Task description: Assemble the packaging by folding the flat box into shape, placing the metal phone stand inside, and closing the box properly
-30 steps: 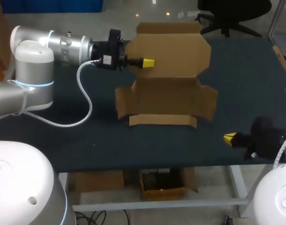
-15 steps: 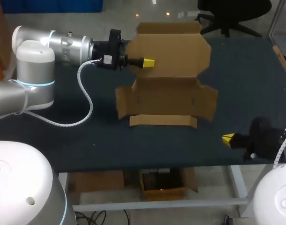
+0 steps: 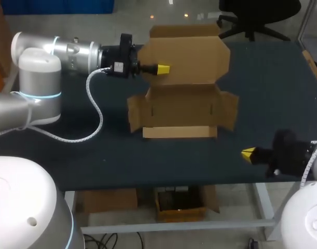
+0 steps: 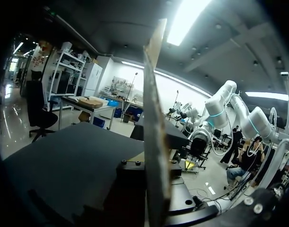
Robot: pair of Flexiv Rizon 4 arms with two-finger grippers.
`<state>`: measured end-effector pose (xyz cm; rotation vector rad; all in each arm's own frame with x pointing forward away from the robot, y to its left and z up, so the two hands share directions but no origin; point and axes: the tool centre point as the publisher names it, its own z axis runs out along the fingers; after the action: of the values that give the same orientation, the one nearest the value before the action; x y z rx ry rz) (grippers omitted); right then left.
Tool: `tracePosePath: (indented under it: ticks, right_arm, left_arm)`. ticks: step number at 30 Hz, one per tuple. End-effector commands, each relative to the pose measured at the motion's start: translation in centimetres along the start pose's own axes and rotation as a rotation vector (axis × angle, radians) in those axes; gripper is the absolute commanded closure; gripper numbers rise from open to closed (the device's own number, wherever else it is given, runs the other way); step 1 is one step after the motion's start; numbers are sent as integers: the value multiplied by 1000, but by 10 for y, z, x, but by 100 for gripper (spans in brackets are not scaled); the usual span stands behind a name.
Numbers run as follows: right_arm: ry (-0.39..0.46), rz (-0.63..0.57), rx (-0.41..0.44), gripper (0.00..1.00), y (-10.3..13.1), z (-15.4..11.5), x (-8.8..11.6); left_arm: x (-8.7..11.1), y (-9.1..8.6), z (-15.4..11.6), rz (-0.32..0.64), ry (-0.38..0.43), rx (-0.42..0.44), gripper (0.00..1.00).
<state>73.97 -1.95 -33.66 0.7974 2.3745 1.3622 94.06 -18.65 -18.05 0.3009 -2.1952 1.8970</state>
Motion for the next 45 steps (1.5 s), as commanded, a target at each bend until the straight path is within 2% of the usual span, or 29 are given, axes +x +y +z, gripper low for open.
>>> tracePosePath:
  ticks: [1, 12, 24, 37, 45]
  right_arm:
    - [8, -10, 12, 100, 1, 19, 1]
    - [59, -13, -23, 100, 12, 61, 12]
    - [26, -11, -34, 100, 26, 111, 25]
    - [-17, 10, -43, 100, 33, 153, 18]
    - [-24, 26, -35, 100, 38, 177, 6]
  left_arm:
    - [3, 1, 0, 0, -8, 3, 100]
    - [1, 2, -2, 13, -13, 6, 100]
    - [1, 2, -2, 13, -13, 6, 100]
    - [1, 2, -2, 13, -13, 6, 100]
    - [1, 2, -2, 13, -13, 6, 100]
